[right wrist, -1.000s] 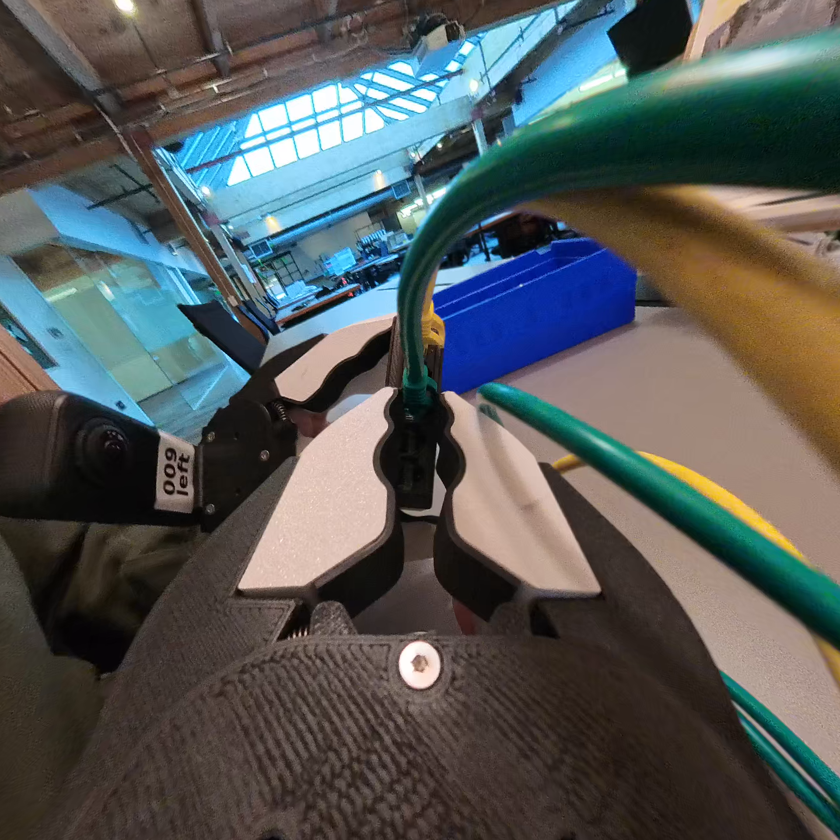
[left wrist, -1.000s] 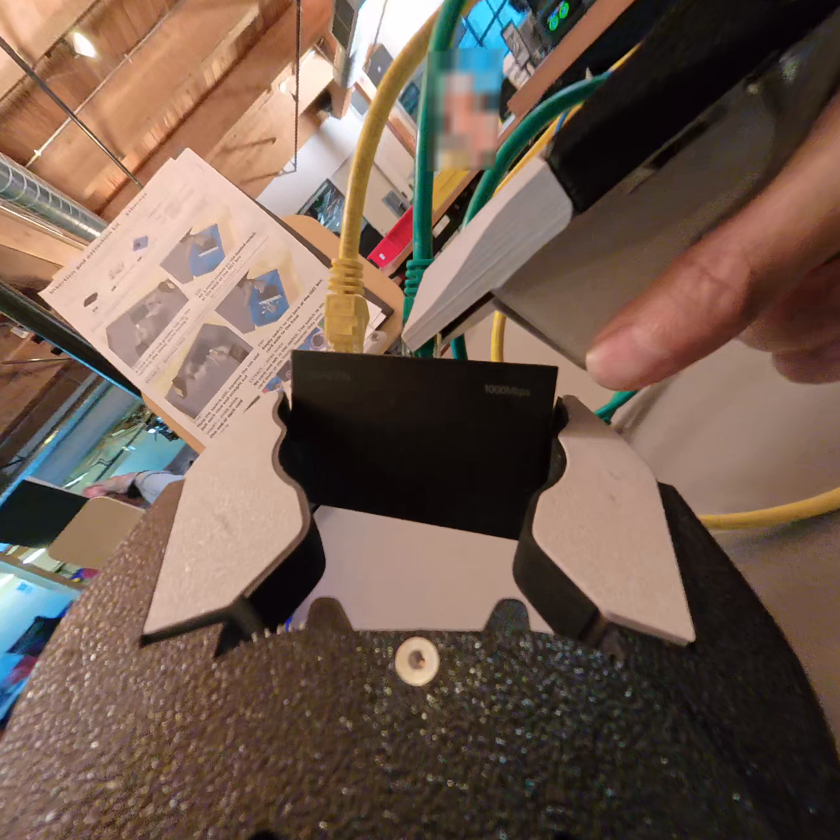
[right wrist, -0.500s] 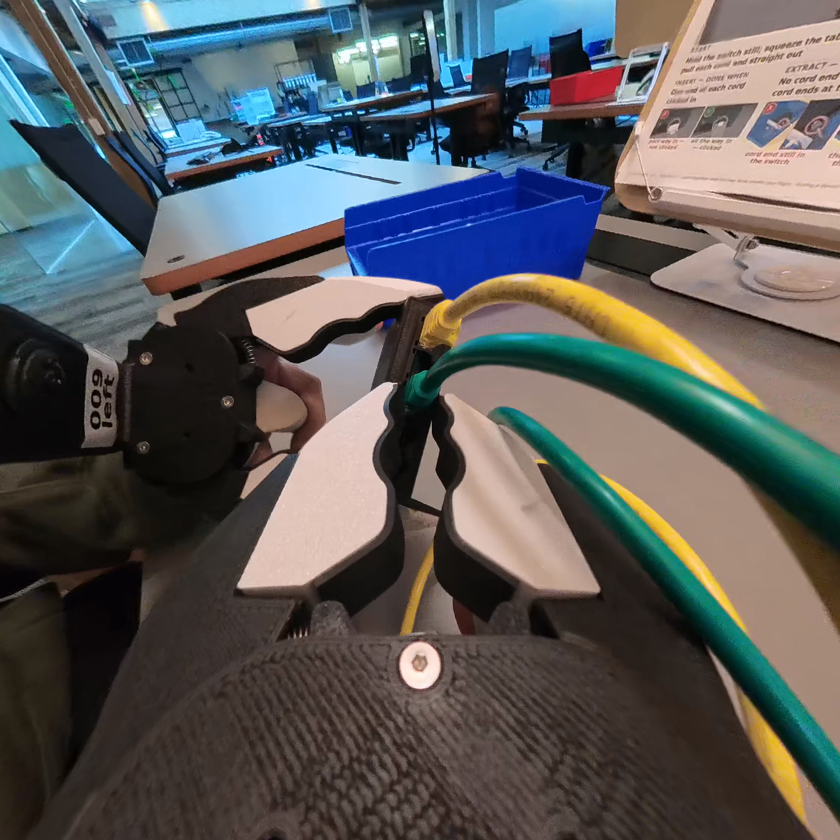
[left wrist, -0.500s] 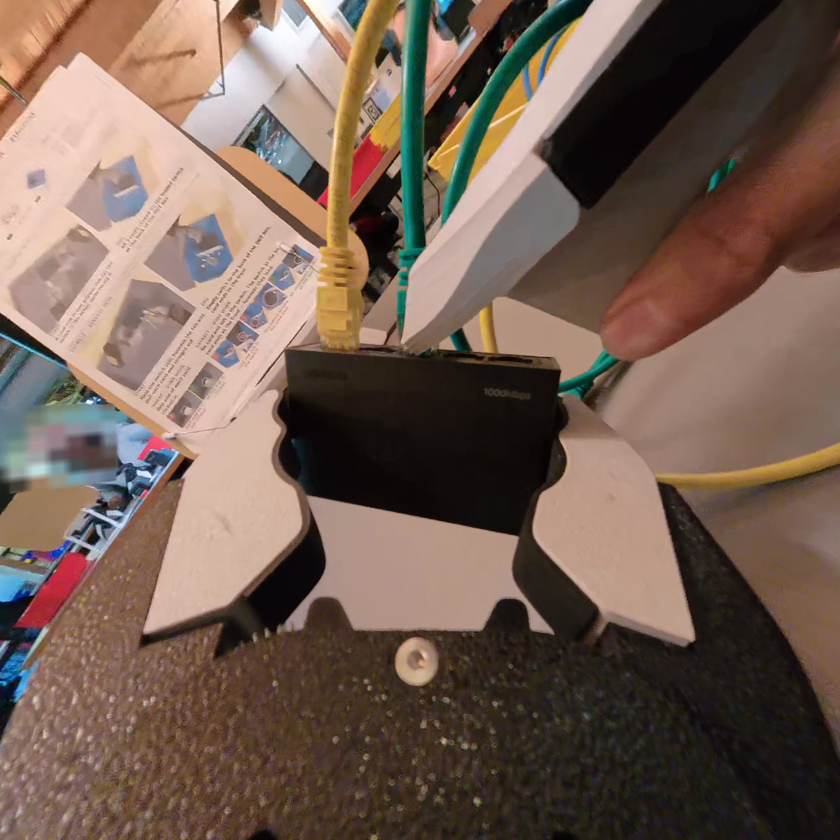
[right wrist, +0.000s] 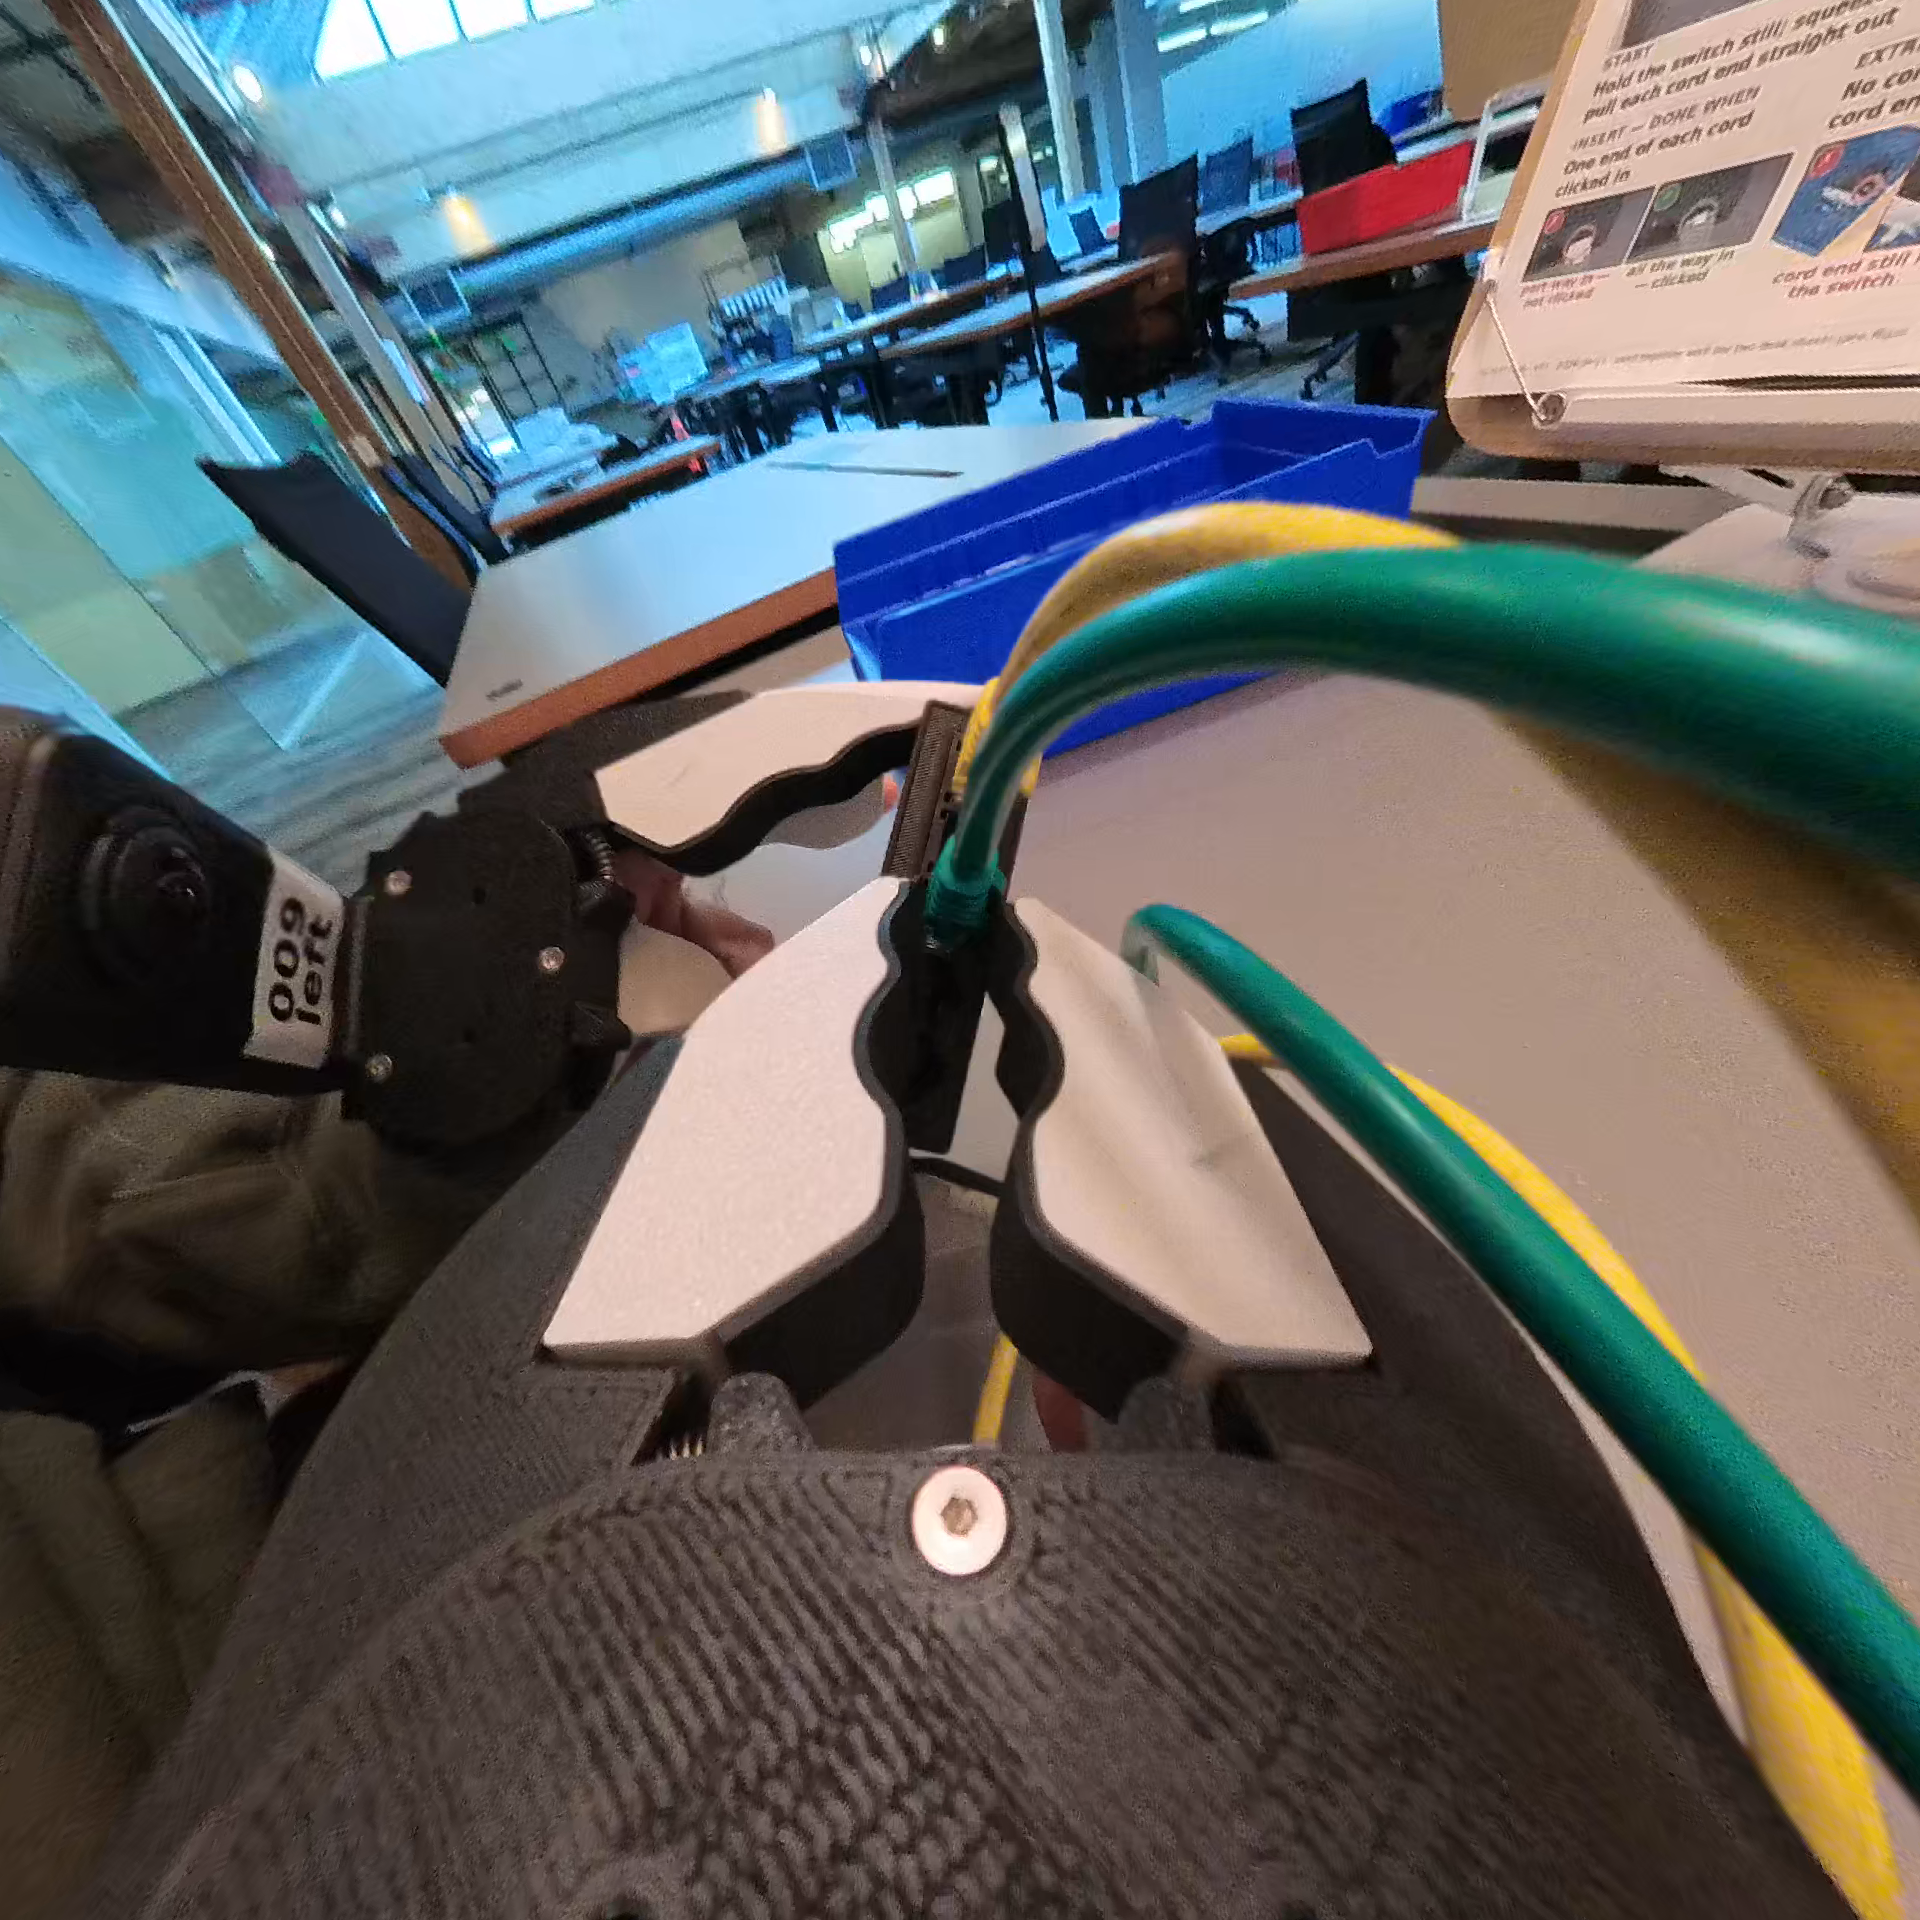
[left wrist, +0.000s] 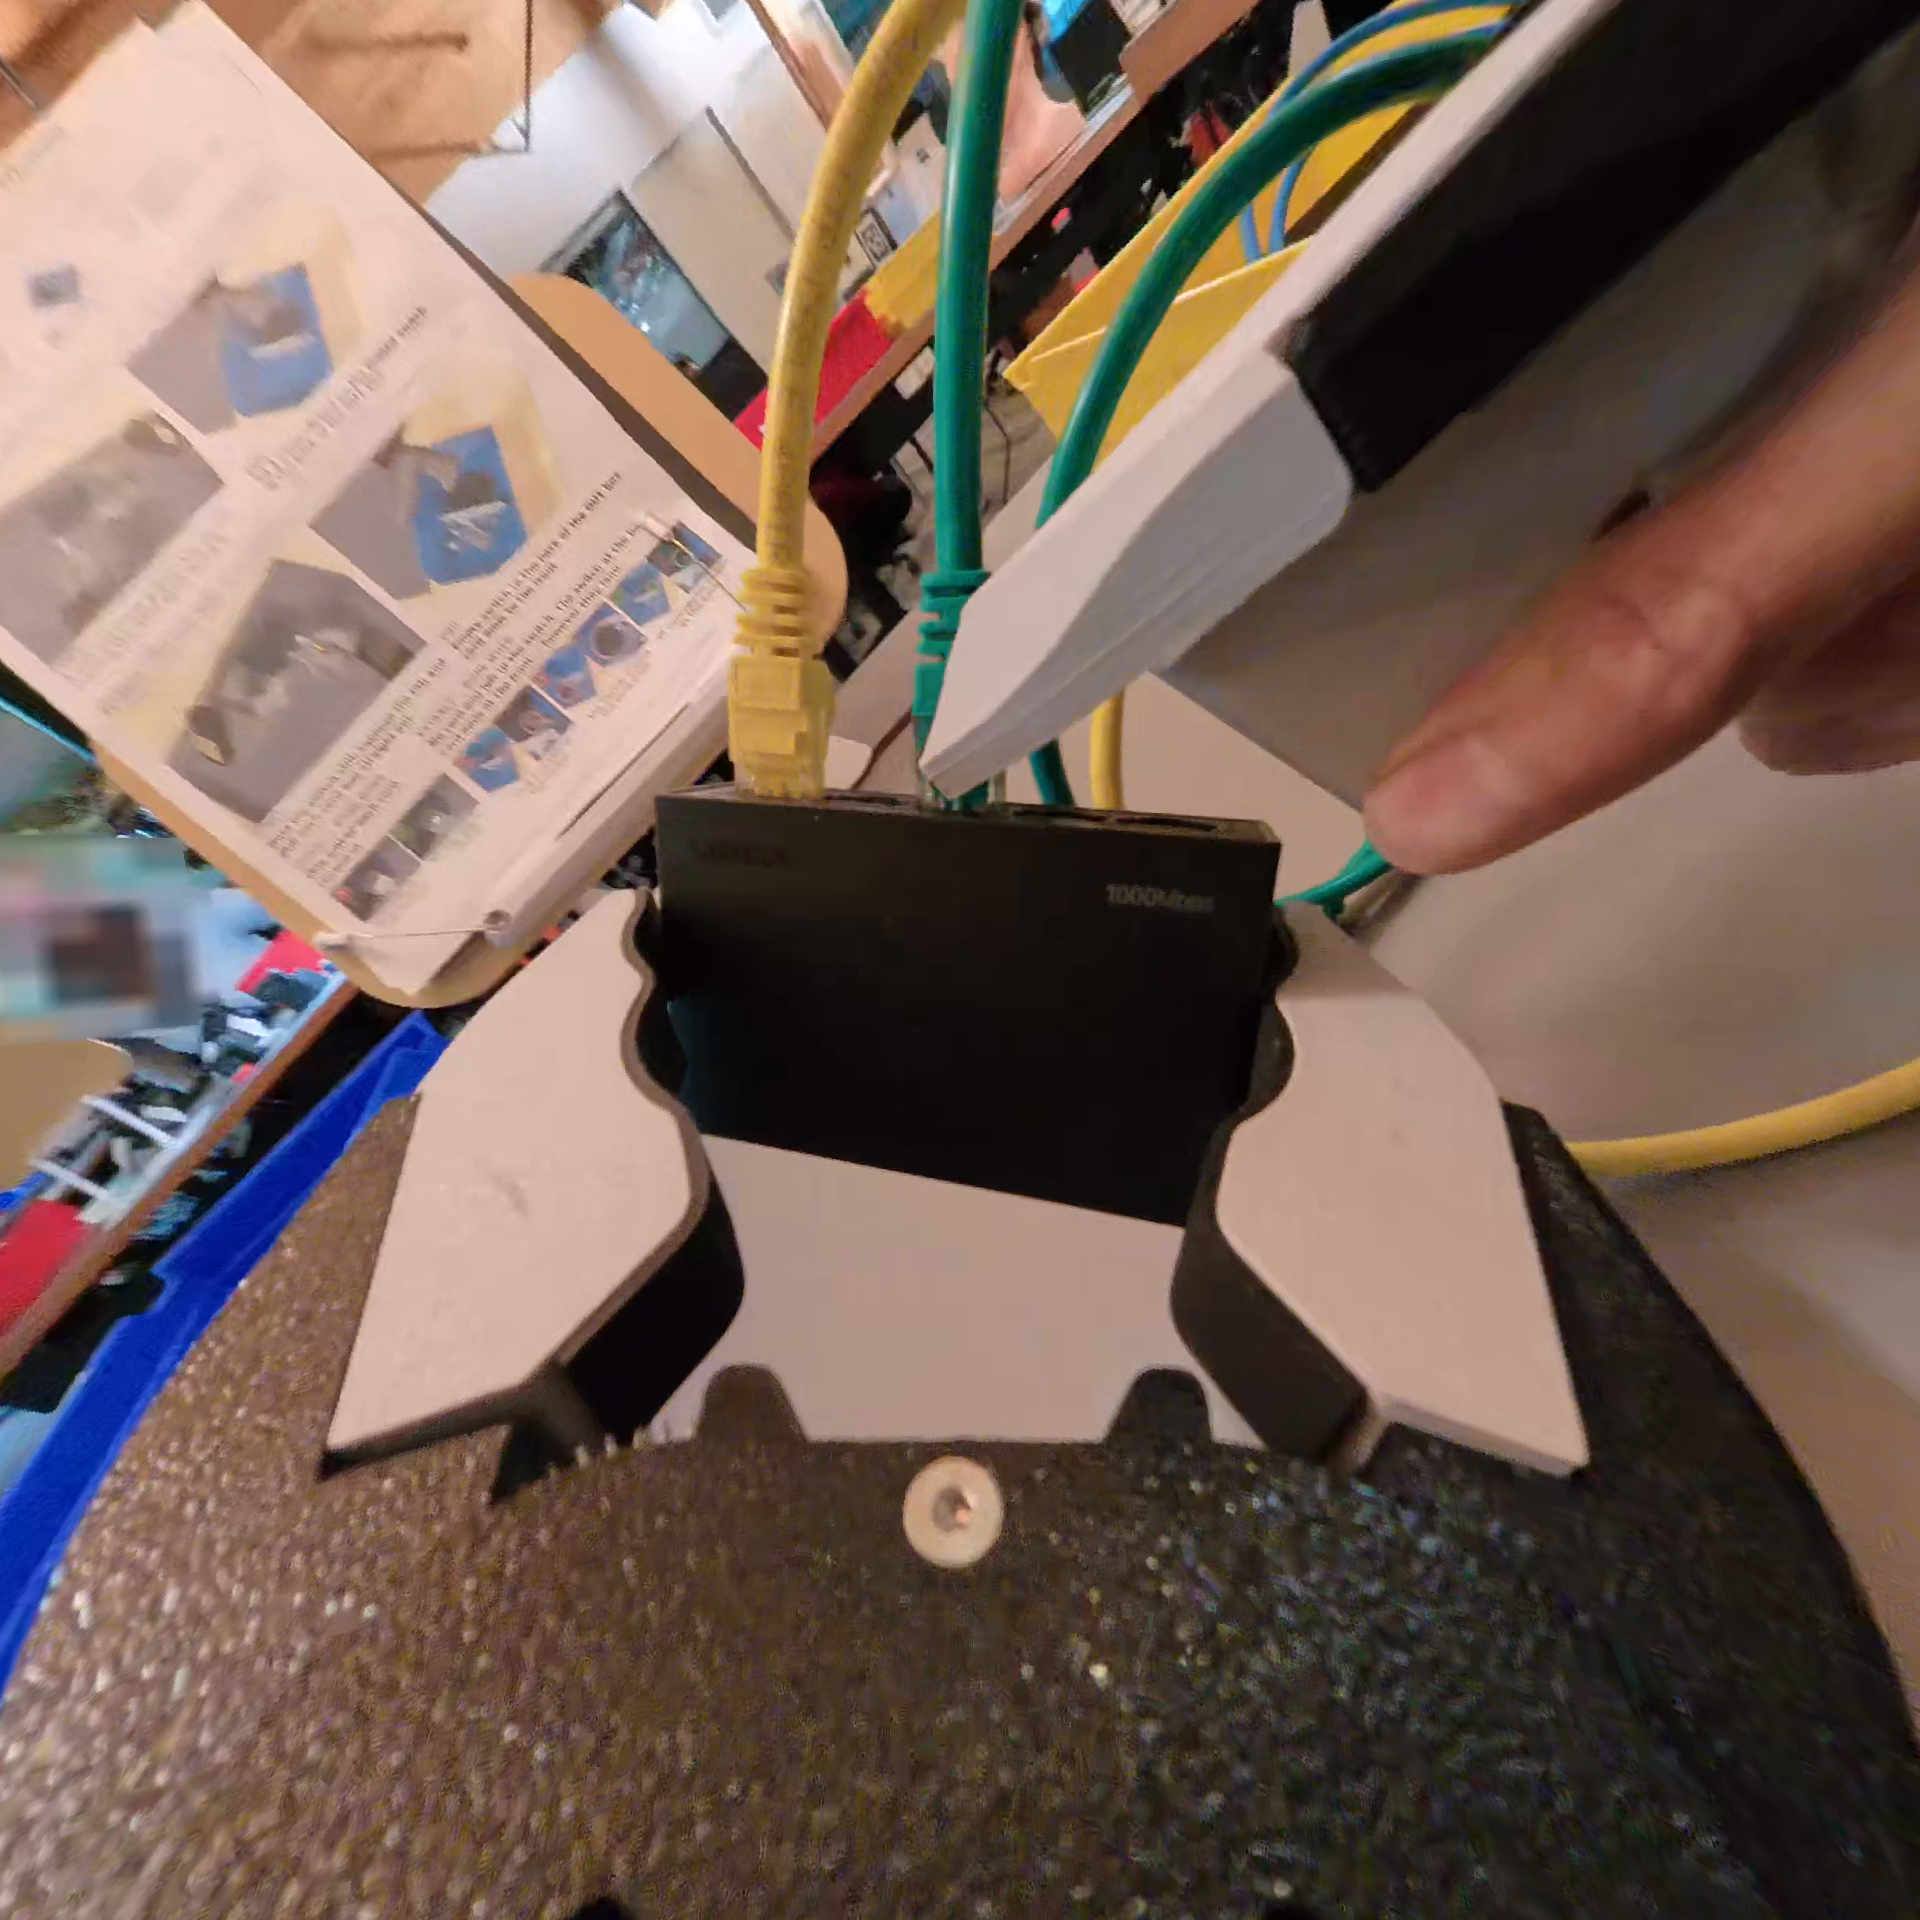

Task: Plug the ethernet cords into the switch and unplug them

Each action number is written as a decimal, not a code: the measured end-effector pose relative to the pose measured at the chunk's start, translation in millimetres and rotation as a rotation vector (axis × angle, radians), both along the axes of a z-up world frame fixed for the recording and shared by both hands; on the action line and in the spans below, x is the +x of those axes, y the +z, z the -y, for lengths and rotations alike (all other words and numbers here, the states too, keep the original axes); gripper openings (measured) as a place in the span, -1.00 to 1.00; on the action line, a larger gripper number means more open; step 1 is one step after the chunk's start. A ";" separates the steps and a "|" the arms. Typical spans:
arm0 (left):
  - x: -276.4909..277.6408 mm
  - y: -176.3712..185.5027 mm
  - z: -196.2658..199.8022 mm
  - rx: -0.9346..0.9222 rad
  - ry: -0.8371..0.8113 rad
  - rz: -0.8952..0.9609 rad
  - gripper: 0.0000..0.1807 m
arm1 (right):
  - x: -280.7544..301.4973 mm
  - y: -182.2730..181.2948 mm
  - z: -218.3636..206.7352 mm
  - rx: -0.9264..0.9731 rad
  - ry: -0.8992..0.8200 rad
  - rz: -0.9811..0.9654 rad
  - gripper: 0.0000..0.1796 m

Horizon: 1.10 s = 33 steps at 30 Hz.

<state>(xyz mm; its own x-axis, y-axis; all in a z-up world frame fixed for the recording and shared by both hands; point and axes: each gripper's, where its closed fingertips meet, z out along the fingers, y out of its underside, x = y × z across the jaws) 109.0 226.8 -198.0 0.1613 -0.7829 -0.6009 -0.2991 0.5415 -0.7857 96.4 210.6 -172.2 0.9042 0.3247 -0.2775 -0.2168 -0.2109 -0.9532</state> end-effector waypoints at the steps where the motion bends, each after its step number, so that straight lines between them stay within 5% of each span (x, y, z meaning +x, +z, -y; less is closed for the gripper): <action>1: 0.3 -0.5 -0.9 0.017 0.008 -0.001 0.18 | 0.4 -0.7 0.0 -0.012 -0.002 0.023 -0.84; 7: 3.7 -9.7 0.3 -0.105 -0.020 -0.010 0.17 | 3.5 -7.0 -2.2 -0.057 -0.039 0.127 -0.83; 12: -1.0 3.9 -8.6 0.133 0.057 0.022 0.17 | -1.4 2.2 -2.1 0.017 0.022 -0.124 -0.85; 15: 2.6 -2.1 -1.4 -0.083 -0.011 0.020 0.17 | 2.8 -0.8 -2.0 0.010 -0.007 -0.096 -0.85; 26: -11.7 38.9 -3.2 0.230 0.082 0.149 0.17 | -14.6 32.3 4.2 0.166 -0.017 0.084 -0.84; 33: -18.9 65.2 7.3 0.346 0.092 0.232 0.16 | -20.8 54.4 14.0 0.313 -0.011 0.001 -0.84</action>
